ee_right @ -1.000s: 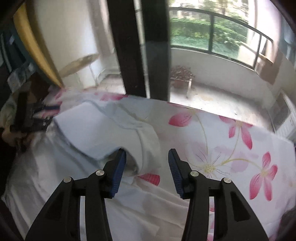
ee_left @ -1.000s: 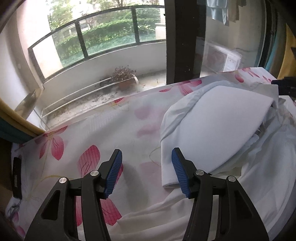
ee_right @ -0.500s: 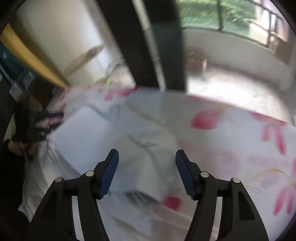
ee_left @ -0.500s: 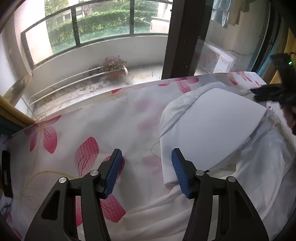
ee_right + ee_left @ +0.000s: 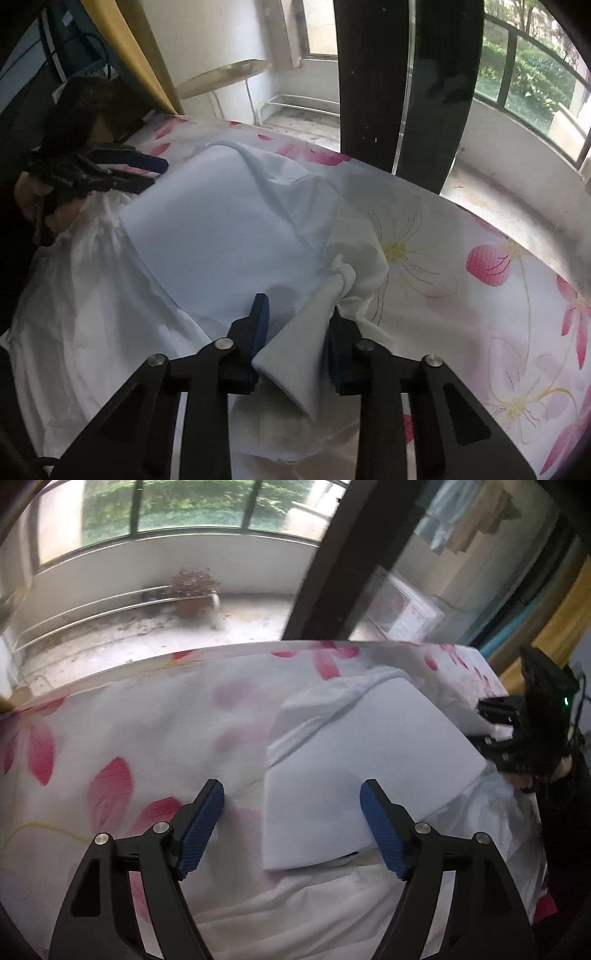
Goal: Fold large clothes
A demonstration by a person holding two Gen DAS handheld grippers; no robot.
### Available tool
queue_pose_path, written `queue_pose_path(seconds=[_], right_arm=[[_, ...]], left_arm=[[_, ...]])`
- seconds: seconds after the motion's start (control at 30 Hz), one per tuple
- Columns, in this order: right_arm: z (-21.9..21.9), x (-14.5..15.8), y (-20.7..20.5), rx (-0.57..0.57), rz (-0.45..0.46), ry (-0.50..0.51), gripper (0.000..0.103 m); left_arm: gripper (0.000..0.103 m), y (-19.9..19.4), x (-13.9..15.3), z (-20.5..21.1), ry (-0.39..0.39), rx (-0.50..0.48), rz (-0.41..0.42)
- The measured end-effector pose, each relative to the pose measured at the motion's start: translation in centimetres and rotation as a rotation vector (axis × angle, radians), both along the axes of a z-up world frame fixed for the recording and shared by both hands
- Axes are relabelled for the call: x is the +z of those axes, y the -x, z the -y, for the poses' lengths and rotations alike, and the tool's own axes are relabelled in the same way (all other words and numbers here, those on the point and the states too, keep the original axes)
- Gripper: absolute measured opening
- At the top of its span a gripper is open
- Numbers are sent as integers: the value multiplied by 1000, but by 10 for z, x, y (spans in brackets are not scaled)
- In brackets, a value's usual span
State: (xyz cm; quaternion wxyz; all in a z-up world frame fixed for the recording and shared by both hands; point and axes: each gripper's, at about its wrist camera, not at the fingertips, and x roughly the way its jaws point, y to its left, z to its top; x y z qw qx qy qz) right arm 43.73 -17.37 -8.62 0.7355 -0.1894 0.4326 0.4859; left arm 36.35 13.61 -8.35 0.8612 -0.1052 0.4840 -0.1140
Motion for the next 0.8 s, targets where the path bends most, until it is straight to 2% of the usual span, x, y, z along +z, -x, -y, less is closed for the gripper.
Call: queue_pose_path(seconds=[0.1, 0.13, 0.17, 0.2, 0.27, 0.3, 0.33, 0.4, 0.5, 0.57, 0.7, 0.8], right_arm=[[2, 7, -2, -29, 86, 28, 17], [3, 13, -1, -47, 158, 44, 15], [3, 18, 0, -63, 210, 51, 13], [4, 22, 1, -84, 270, 59, 12], [5, 29, 3, -111, 363, 65, 12], [5, 30, 6, -117, 405, 66, 12], [4, 29, 11, -124, 461, 80, 12], [0, 25, 16, -120, 522, 107, 12], [0, 21, 36, -105, 634, 123, 13], [4, 21, 44, -109, 667, 119, 14], [12, 15, 48, -117, 631, 125, 27], [22, 16, 42, -140, 548, 88, 30]], left_arm=[[78, 0, -1, 18, -85, -68, 13], [69, 1, -1, 21, -103, -87, 17], [49, 3, 1, 29, -133, -112, 38], [47, 4, 2, 36, -174, -110, 69], [19, 6, 7, 39, -235, -78, 123], [17, 7, 9, 38, -240, -63, 141], [10, 8, 15, 37, -228, -43, 180], [9, 14, 28, 38, -242, -20, 252], [9, 26, 39, 48, -309, -31, 339], [9, 38, 41, 58, -366, -52, 388], [9, 60, 33, 70, -406, -85, 456], [9, 71, 32, 69, -394, -89, 476]])
